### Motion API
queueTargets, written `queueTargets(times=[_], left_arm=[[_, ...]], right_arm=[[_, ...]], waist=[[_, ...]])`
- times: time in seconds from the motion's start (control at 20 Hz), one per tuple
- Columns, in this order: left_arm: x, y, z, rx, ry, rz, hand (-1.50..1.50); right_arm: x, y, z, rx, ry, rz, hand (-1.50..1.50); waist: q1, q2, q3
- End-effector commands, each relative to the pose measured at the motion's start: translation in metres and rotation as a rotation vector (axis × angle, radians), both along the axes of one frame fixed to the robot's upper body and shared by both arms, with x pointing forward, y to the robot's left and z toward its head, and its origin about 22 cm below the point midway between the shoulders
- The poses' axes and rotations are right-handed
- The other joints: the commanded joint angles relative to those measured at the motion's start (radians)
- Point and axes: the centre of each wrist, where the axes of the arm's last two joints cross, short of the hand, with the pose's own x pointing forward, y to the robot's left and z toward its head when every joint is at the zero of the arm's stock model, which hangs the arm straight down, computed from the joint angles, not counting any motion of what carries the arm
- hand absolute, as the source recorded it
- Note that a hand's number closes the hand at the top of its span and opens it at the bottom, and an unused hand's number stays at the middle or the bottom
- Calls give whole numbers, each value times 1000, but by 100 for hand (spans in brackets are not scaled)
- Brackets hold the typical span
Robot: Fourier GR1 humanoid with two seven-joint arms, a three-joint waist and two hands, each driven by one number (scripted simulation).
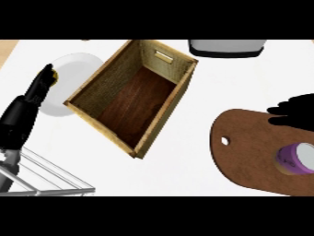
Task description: Pick the can from the cutting board and place it in the basket
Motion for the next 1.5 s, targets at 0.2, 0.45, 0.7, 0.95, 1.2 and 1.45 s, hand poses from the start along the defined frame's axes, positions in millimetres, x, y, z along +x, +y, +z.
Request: queueTargets(times=[0.2,0.45,0.7,0.95,1.2,1.45], left_arm=[[3,-14,8,5,-8,8,0],[1,23,6,0,-24,28,0],[3,0,-2,-15,-1,6,0],[0,-6,-8,-8,-16,11,0],[1,-8,12,-14,-9,11,0],[0,-2,5,6,-13,14,0]], right_arm=[[8,1,-49,-144,52,39,-150],[9,-15,-88,-161,67,41,-150],[14,-34,-91,-157,39,41,-150],[22,-18,-119,-118,33,43,-150],[24,-24,-125,-100,-1,55,-150],[15,-36,-158,-95,25,57,-150]], waist=[[-9,2,-1],[-13,2,-2],[-19,0,-2],[-14,0,-3],[-16,-1,-2],[-18,-1,-2]])
